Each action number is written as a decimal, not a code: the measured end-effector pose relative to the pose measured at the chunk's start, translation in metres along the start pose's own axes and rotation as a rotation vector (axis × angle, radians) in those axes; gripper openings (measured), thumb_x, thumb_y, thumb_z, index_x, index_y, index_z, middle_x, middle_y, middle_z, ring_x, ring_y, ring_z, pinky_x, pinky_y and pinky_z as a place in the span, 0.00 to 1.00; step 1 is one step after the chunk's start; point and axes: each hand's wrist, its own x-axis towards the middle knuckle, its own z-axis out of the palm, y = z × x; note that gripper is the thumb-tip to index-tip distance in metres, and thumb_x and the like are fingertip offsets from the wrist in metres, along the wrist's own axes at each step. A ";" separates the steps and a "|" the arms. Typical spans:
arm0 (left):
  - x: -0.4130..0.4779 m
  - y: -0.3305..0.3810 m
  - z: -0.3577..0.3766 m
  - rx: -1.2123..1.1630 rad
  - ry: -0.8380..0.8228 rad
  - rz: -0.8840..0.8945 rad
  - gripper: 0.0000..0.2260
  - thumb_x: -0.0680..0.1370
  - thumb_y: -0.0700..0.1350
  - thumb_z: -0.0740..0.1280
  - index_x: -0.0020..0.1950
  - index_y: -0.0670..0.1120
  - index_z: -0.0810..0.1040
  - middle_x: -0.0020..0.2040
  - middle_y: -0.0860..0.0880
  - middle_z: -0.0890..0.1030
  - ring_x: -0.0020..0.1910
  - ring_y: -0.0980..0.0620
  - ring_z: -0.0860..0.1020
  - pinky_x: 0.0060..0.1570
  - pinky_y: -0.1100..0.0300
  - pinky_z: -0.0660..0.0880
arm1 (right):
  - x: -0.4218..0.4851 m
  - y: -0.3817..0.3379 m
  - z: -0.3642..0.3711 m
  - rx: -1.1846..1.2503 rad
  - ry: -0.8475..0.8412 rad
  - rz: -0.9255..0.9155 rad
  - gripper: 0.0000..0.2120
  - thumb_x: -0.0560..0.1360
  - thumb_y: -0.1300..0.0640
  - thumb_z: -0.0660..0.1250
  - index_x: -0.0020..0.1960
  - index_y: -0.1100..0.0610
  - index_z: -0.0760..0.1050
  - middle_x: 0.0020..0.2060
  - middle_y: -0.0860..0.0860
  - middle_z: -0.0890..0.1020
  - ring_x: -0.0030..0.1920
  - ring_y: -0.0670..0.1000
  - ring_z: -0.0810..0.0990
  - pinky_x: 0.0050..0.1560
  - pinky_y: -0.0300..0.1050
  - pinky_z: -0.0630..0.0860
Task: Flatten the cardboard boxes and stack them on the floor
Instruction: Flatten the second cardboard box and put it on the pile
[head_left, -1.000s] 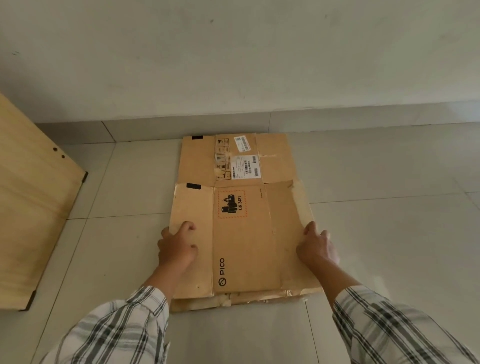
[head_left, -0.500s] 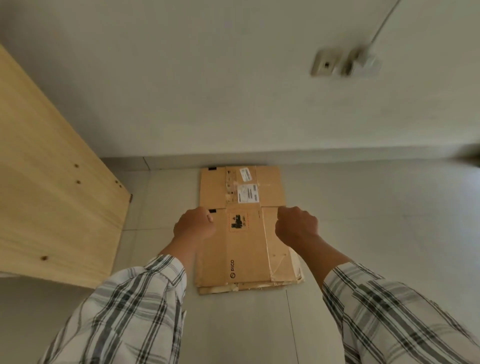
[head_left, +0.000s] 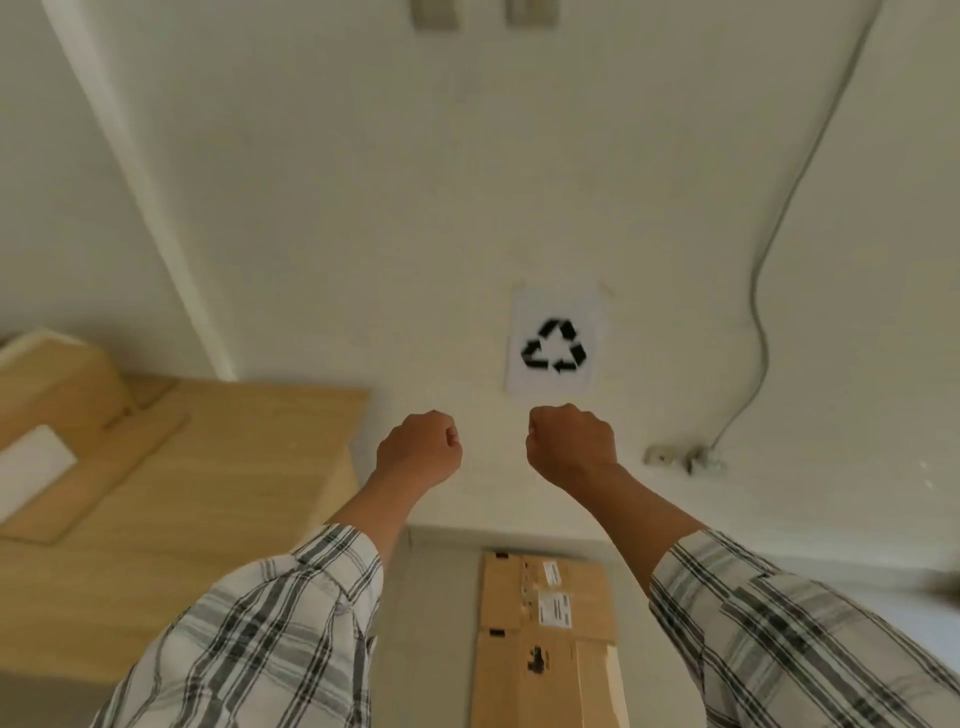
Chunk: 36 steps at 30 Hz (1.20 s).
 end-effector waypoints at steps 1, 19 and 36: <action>-0.001 -0.003 -0.026 0.005 0.022 0.007 0.10 0.75 0.44 0.60 0.46 0.52 0.81 0.45 0.51 0.82 0.44 0.46 0.80 0.42 0.56 0.78 | 0.005 -0.017 -0.022 0.003 0.031 -0.013 0.11 0.79 0.56 0.58 0.51 0.55 0.78 0.42 0.53 0.81 0.41 0.56 0.81 0.38 0.43 0.69; -0.082 -0.283 -0.320 0.106 0.189 0.028 0.09 0.76 0.44 0.62 0.46 0.52 0.83 0.44 0.53 0.83 0.44 0.48 0.81 0.46 0.50 0.82 | 0.005 -0.392 -0.132 0.190 0.259 -0.145 0.11 0.77 0.55 0.59 0.48 0.54 0.80 0.40 0.52 0.82 0.38 0.57 0.80 0.37 0.43 0.72; 0.079 -0.595 -0.439 0.175 0.178 -0.031 0.08 0.79 0.47 0.63 0.50 0.54 0.82 0.47 0.54 0.83 0.45 0.49 0.81 0.48 0.53 0.80 | 0.180 -0.715 -0.033 0.184 0.155 -0.217 0.11 0.78 0.53 0.59 0.49 0.55 0.79 0.39 0.51 0.81 0.38 0.54 0.80 0.38 0.44 0.76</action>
